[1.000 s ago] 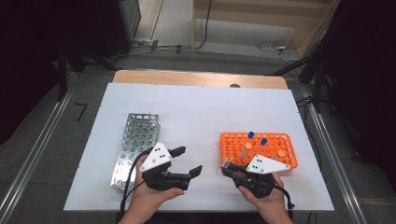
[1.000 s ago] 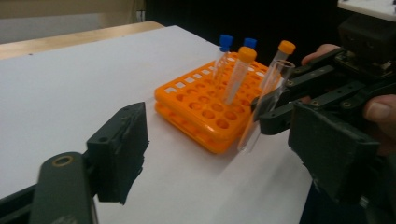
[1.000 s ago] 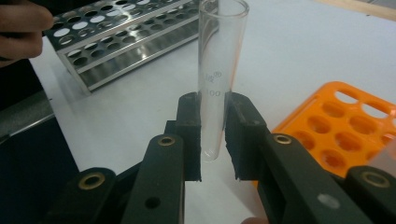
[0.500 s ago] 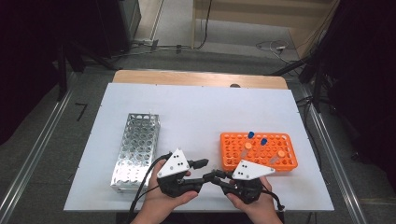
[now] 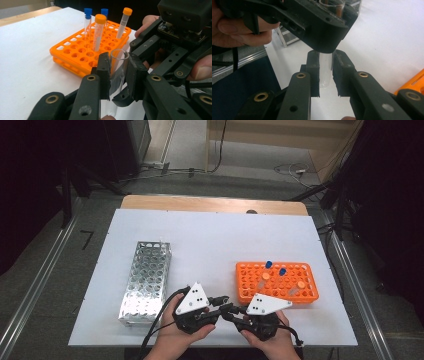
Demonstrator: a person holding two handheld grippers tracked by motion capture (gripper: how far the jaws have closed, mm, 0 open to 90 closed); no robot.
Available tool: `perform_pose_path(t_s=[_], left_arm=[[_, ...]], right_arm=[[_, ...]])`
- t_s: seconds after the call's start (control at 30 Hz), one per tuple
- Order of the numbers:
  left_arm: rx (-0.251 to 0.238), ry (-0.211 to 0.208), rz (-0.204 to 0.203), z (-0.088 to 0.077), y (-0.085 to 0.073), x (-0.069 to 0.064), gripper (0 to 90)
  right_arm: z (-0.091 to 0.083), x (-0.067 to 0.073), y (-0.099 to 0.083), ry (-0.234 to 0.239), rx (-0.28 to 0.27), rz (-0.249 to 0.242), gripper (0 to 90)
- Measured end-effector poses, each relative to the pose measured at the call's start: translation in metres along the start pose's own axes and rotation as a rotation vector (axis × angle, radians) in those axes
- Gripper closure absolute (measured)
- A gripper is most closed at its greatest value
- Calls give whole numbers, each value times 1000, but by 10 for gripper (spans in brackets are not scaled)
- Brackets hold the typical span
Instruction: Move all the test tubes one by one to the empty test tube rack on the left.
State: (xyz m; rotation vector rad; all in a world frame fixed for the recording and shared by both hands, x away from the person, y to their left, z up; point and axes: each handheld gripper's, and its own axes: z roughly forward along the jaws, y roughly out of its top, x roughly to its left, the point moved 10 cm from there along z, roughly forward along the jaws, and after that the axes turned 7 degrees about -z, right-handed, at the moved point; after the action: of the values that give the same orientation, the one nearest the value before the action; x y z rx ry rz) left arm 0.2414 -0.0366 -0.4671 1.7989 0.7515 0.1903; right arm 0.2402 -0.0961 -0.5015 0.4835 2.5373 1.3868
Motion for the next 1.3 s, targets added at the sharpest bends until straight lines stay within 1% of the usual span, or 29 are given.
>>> perform_pose_path(t_s=[0.1, 0.17, 0.27, 0.33, 0.4, 0.47, 0.6, 0.77, 0.97, 1.07, 1.3], left_arm=[[-6, -1, -2, 0, 1, 1, 759], [-8, 3, 1, -1, 1, 1, 759], [-13, 5, -8, -3, 4, 4, 759], [-23, 15, -10, -6, 6, 7, 759], [-29, 25, -13, -9, 8, 10, 759], [-37, 35, -16, -12, 11, 14, 759], [-47, 57, -17, -19, 13, 22, 760], [-68, 83, -30, -28, 19, 32, 760], [-89, 122, -30, -42, 26, 46, 760], [-100, 150, -31, -49, 29, 54, 760], [-134, 208, -44, -67, 37, 76, 760]], right_arm=[[0, 0, 0, 2, -5, 4, 732], [0, 0, 0, 9, -9, 9, 709], [-2, 1, 1, 24, -18, 5, 615], [-4, 1, 2, 34, -34, 8, 551], [-7, 0, 3, 31, -43, 10, 494], [-10, -3, 3, 29, -52, 20, 456], [-16, -9, 1, 18, -66, 35, 376], [-23, -16, -2, 11, -80, 55, 285], [-30, -23, -6, -11, -92, 52, 198], [-34, -26, -10, -9, -93, 61, 152], [-43, -33, -16, -27, -95, 76, 112]])
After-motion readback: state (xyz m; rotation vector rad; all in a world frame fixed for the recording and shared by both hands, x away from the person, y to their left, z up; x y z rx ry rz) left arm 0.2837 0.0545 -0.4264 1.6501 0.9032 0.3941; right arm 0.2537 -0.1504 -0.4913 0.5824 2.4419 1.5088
